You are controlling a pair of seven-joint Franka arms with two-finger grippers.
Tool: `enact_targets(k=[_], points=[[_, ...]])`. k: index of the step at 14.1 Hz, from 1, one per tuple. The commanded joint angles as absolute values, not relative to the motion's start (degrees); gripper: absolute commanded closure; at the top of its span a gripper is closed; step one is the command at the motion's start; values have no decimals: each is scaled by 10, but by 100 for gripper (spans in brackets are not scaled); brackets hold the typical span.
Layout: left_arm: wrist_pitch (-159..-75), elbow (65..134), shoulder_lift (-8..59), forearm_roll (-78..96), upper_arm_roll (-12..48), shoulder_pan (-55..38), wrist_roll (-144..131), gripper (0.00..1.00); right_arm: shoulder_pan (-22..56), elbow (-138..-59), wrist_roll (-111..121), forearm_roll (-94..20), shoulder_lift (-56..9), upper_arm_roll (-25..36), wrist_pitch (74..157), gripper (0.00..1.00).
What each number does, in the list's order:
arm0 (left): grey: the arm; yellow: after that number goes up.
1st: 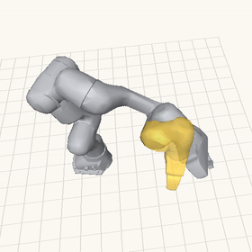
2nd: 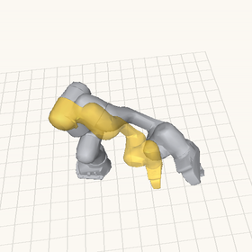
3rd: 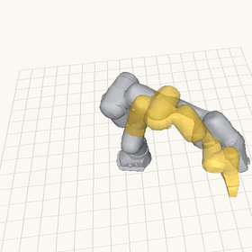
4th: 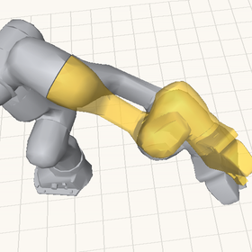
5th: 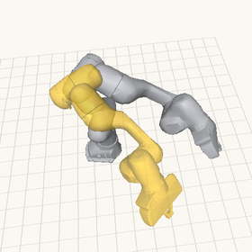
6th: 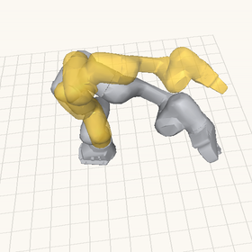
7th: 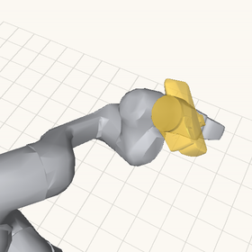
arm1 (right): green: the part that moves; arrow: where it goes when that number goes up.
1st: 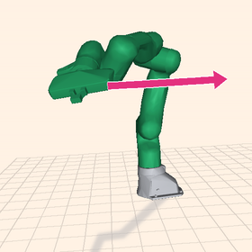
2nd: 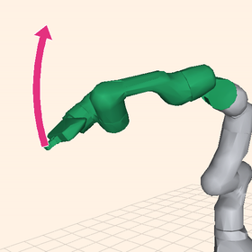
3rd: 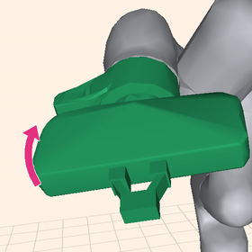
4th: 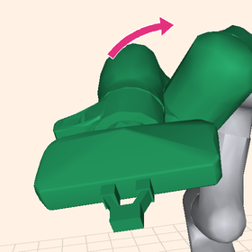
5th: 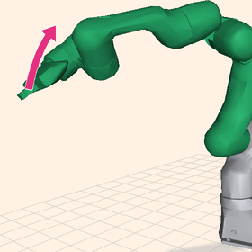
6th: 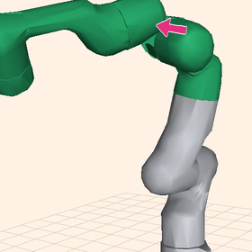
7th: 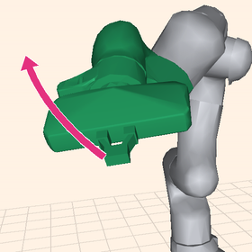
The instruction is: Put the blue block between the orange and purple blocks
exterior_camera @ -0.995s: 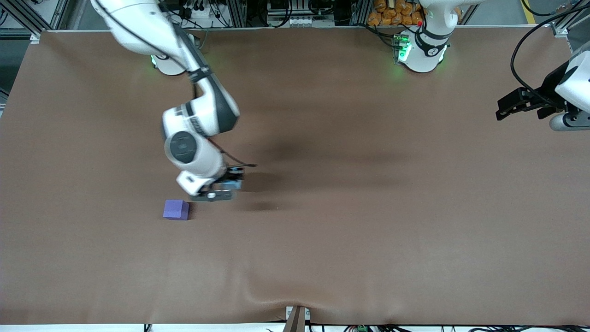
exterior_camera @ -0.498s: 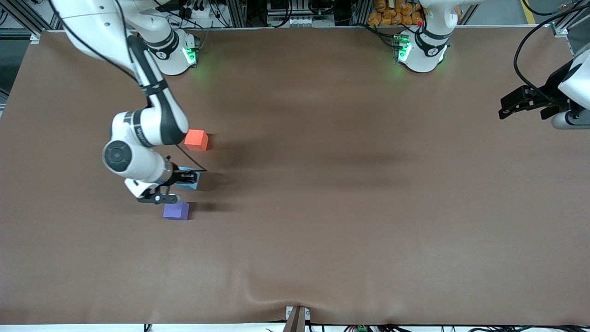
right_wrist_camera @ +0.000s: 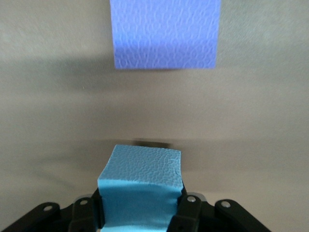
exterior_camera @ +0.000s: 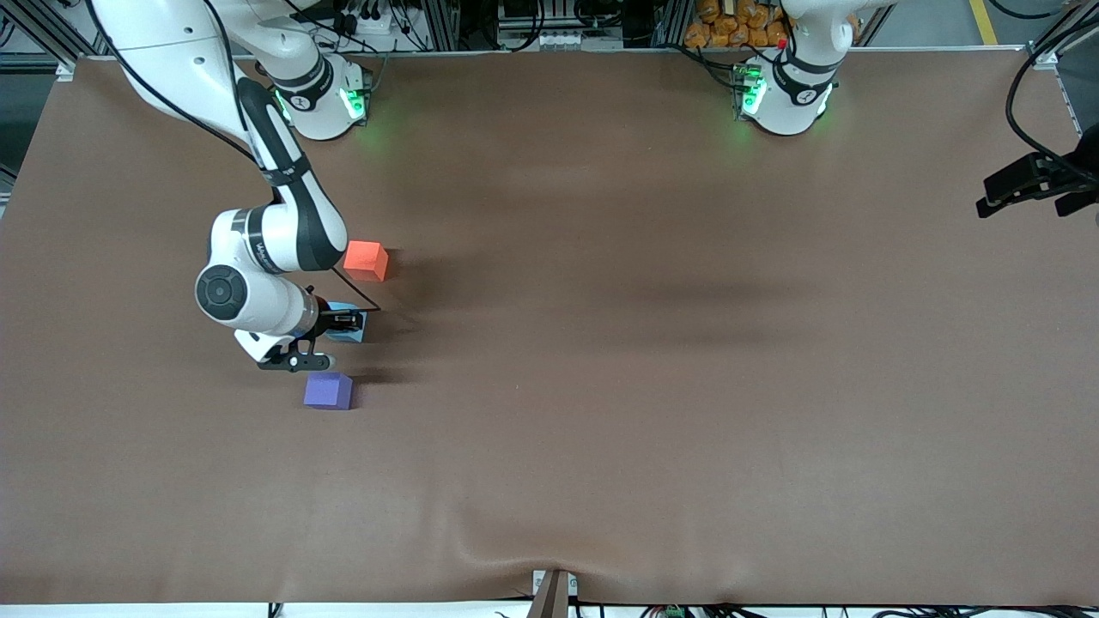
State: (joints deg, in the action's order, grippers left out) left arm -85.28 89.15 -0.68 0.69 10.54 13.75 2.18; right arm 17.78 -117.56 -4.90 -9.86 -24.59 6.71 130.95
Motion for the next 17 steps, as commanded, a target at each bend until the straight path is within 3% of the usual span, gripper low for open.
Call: enact_targets(k=[1,2,3,4,9,14,17], points=[[-852,889,-4,1,109,151,38,0,176,-1191,-38,-95,-250,63,1324,59],[-854,889,-6,1,109,157,40,0,176,-1191,-38,-94,-251,64,1324,45],[-858,891,-9,2,109,160,47,0,175,-1190,-39,-95,-253,63,1324,13],[-868,894,-11,3,109,161,50,0,174,-1189,-39,-95,-251,63,1323,0],[-878,895,-12,0,109,160,49,0,170,-1155,-40,-94,-158,67,1284,0],[-877,903,-11,0,113,158,36,0,101,-993,-37,-49,-92,79,1071,0],[-877,904,-12,0,126,154,6,0,82,-962,-36,-26,-35,79,999,0]])
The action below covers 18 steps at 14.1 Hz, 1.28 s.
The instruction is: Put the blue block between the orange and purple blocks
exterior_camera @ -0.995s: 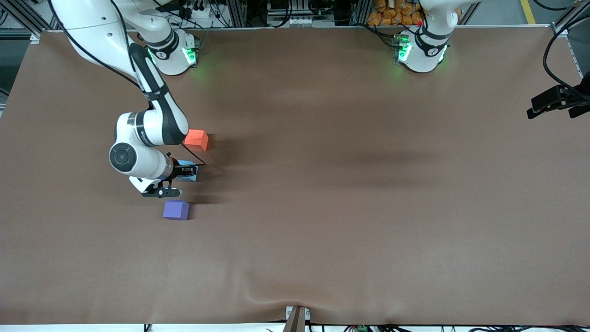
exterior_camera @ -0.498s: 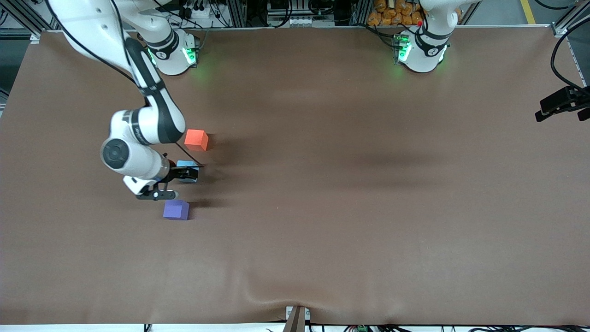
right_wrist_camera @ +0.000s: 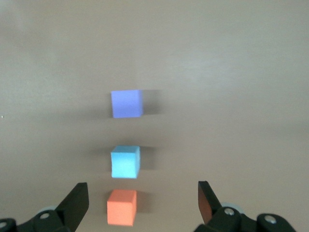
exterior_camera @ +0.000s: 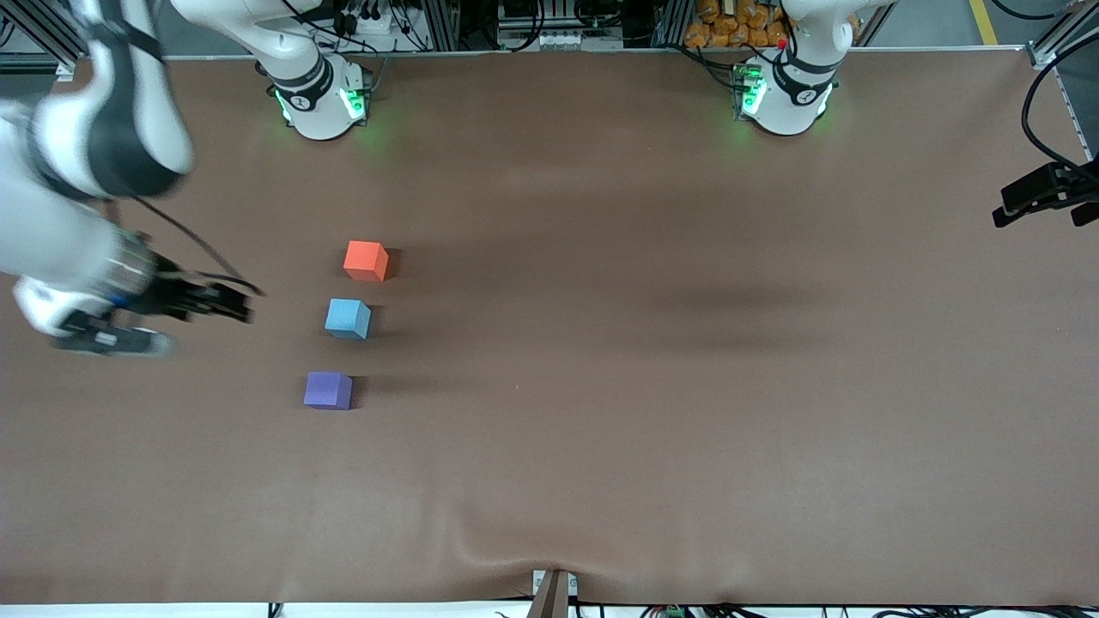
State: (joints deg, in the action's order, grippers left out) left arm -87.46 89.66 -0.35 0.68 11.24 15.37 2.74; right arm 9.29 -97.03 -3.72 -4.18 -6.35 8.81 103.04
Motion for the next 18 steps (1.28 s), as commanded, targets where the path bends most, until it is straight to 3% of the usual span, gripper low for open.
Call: enact_targets(k=[1,9,18], points=[[-877,904,-12,0,135,154,-4,0,79,-962,-36,-26,-16,79,982,0],[-872,907,-13,0,185,155,-42,0,11,-933,18,-26,40,63,864,0],[-869,902,-18,0,185,155,-37,0,11,-916,-6,-23,46,66,837,0]])
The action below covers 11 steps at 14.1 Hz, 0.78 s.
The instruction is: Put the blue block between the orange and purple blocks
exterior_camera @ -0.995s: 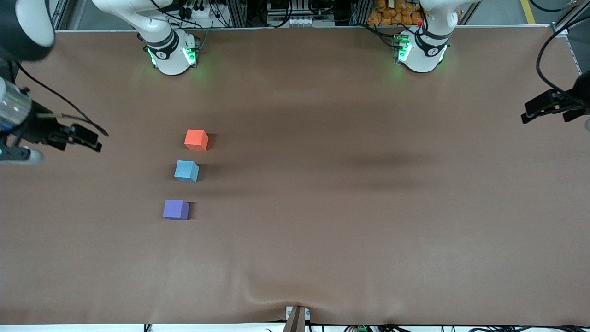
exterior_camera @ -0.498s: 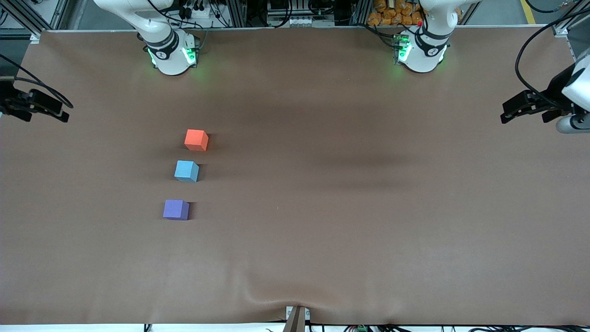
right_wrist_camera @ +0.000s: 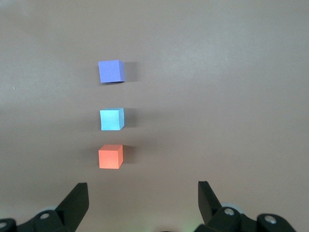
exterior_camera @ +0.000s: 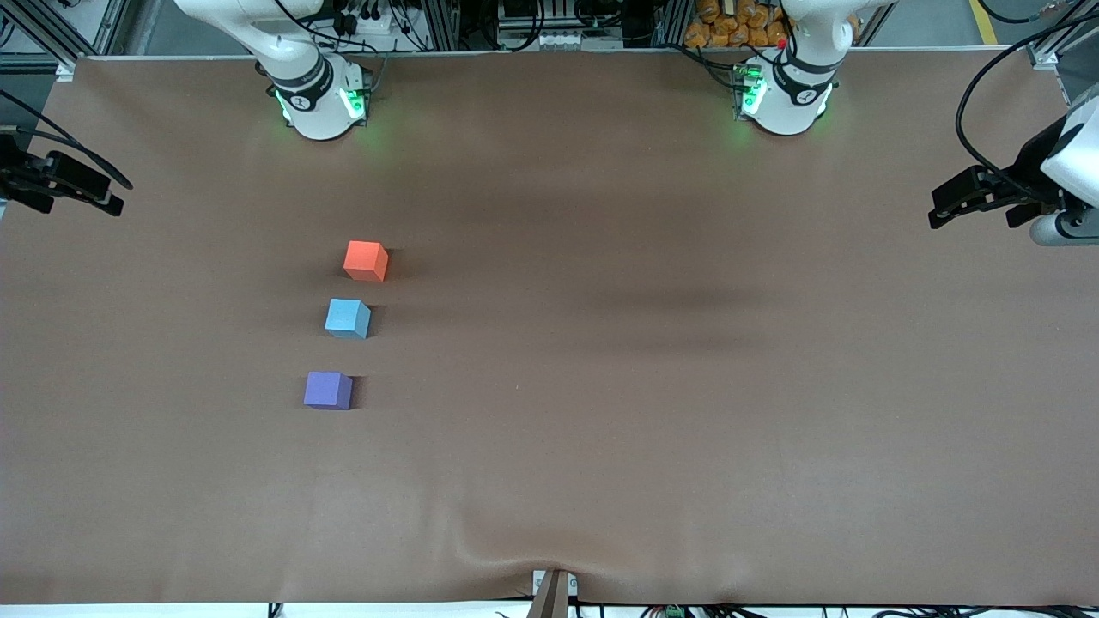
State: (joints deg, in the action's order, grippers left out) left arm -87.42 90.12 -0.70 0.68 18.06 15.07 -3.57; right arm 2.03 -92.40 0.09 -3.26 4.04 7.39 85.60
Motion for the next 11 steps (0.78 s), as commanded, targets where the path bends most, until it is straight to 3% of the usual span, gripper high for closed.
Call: enact_targets(k=[1,5,11], points=[[-869,900,-18,1,185,157,-32,0,11,-912,-8,-14,45,65,834,0],[-870,900,-18,4,172,126,-30,0,11,-897,-10,3,41,62,837,0],[-857,903,-19,1,76,7,-32,0,11,-897,-9,3,38,63,840,0]])
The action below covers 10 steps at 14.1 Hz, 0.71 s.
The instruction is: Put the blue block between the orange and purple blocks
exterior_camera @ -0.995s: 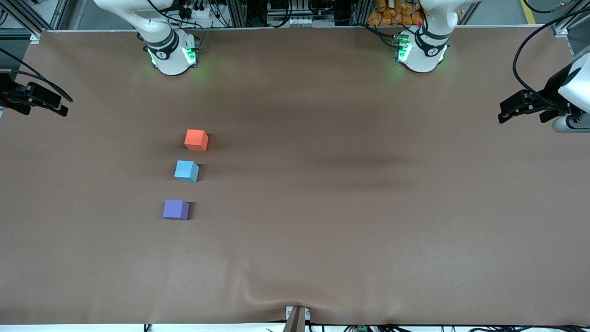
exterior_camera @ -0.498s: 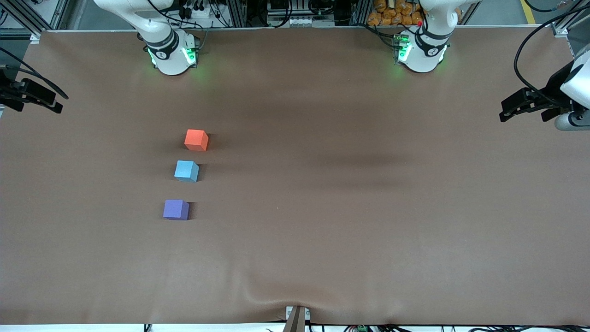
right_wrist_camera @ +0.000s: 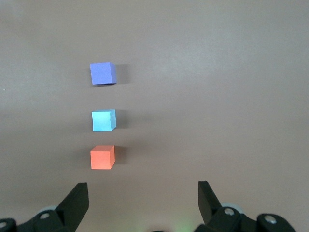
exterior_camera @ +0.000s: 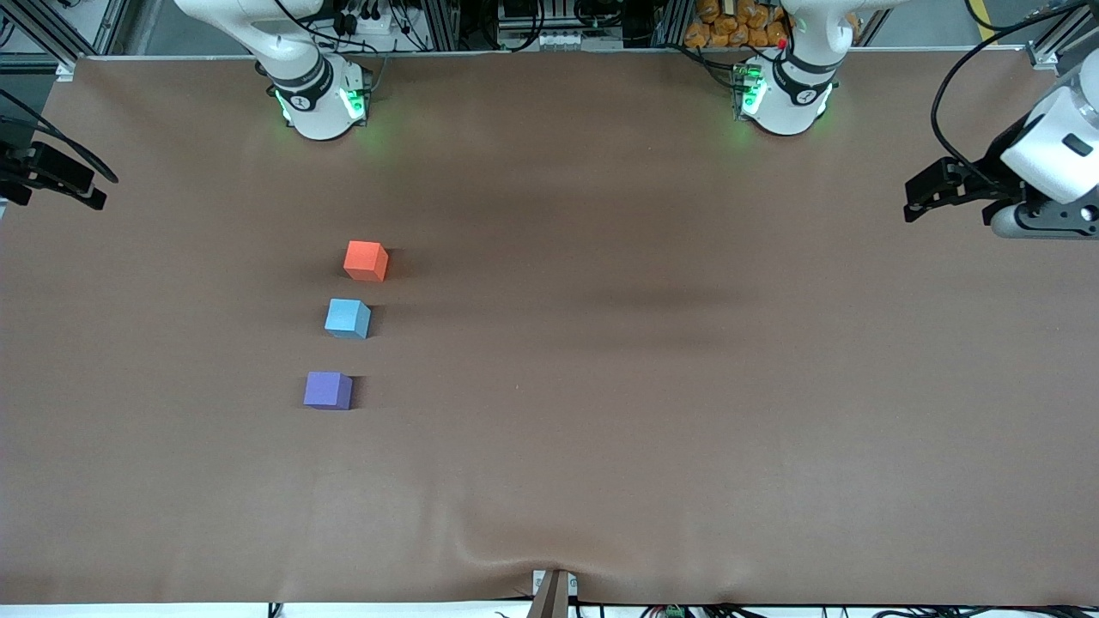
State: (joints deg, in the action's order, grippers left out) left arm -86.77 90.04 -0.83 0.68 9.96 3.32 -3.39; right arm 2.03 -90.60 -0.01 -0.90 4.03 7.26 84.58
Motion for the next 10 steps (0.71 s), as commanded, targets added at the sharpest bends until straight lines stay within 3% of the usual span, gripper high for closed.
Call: enact_targets(k=[1,10], points=[[-855,904,-20,1,73,4,-32,0,11,-897,-9,2,37,63,840,0],[-851,915,-38,2,46,-31,-30,0,4,-897,-8,-4,36,63,845,0]])
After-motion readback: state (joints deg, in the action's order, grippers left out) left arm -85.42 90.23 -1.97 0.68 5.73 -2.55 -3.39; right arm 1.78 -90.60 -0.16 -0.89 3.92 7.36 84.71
